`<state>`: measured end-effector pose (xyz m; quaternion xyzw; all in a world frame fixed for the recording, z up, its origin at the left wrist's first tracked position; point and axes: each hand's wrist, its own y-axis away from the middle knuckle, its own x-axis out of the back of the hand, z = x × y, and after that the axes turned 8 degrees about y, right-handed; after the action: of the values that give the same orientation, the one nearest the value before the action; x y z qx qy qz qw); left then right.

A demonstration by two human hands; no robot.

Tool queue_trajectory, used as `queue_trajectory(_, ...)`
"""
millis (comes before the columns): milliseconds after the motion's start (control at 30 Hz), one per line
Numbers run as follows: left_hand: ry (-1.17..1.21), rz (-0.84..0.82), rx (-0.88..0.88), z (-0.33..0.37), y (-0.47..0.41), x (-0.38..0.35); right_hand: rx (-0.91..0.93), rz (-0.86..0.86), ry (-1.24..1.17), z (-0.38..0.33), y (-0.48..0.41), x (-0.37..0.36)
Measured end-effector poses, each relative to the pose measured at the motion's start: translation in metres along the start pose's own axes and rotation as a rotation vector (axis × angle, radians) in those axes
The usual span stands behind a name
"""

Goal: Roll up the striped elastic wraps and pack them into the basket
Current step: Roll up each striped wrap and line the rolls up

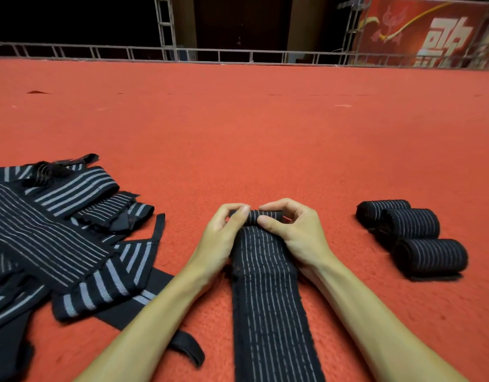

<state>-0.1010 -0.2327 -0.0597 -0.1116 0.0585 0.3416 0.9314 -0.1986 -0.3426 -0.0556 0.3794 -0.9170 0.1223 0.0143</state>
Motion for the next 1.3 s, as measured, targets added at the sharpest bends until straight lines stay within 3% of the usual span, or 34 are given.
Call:
queue_trajectory(267,-0.144,-0.006,-0.069,-0.0039,-0.0004,-0.0001,0.049,-0.042,-0.033,-0.0004,0.0001,0.0009)
queue_trajectory(467,-0.054,-0.019,-0.081,-0.0059,0.0003,0.0032,0.0,-0.094,-0.057,0.0015,-0.0001,0.0031)
queue_trajectory(600,-0.101,-0.055,-0.118,-0.0063,0.0025,0.0054,-0.012,-0.038,0.079,0.001,-0.0003,-0.0021)
queue_trajectory(833,-0.187,-0.072,-0.165,-0.0065,0.0027,0.0046,-0.036,-0.014,0.047,-0.0017,0.0003,-0.0048)
queue_trajectory(1100,0.005,-0.04,-0.007,-0.0028,0.0012,0.0007,0.037,-0.062,-0.008,0.0025,0.0015,-0.002)
queue_trajectory(1300,-0.04,-0.039,0.046,-0.0022,0.0045,-0.0031,0.159,-0.062,0.01,0.001,0.0039,-0.0016)
